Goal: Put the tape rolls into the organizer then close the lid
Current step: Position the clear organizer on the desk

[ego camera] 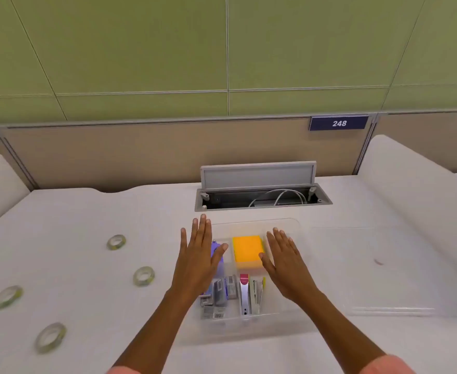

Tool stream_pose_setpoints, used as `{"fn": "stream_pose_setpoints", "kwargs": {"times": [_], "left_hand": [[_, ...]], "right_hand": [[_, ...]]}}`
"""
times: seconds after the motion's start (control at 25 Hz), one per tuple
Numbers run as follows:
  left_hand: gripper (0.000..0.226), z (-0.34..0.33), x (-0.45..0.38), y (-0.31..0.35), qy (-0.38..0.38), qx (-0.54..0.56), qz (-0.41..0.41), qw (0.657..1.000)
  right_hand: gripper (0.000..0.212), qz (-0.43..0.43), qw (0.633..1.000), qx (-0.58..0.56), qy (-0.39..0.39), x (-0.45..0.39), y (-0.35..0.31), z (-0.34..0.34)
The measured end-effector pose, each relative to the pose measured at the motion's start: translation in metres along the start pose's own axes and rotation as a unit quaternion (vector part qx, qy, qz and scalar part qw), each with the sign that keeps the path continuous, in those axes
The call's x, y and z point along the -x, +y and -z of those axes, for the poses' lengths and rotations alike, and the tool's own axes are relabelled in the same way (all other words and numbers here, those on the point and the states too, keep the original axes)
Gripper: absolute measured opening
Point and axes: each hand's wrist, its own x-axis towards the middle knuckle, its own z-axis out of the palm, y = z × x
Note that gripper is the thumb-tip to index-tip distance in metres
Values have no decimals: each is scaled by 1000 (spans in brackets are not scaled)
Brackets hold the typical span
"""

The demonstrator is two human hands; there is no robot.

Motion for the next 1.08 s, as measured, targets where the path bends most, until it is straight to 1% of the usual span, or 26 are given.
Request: {"fn": "stream_pose_setpoints", "kwargs": {"times": [0.04,0.08,0.16,0.24,0.36,0.44,0.48,0.6,0.76,0.84,0.92,0.96,1.08], "left_hand": [[106,-2,6,-1,-9,10,12,1000],[103,-8,11,-2,-5,16,8,1000],[100,-21,27,-6,-17,33,8,999],[100,-29,39,-10,-29,30,0,999],[103,-37,51,-16,-45,42,13,998],[111,-38,56,-16,-52,101,44,993],[111,-37,56,-14,-54,142,64,986],[76,-33,58,-8,-63,205,107,971],[71,-32,66,-8,-50,232,107,966],[72,-32,72,-11,-52,245,117,961],[71,-31,78,-15,-58,249,127,958],[70,-30,79,-16,-61,251,130,957],[67,-25,81,-15,-68,257,133,955]], "right_hand": [[113,-1,1000,-10,-8,3,0,-1],[111,8,1000,-6,3,5,1,-6],[107,1,1000,-16,-9,14,4,-14],[106,-1,1000,-6,-18,20,4,-19],[107,4,999,9,-34,22,4,-20],[108,11,999,12,-35,23,3,-20],[107,15,999,9,-32,23,4,-20],[107,16,999,11,-30,23,4,-20],[105,21,999,19,-39,23,4,-19],[94,22,999,12,-42,22,3,-16],[70,18,999,11,-47,22,0,-14],[61,16,999,12,-49,22,-1,-14],[55,16,999,15,-45,23,-4,-10]]}}
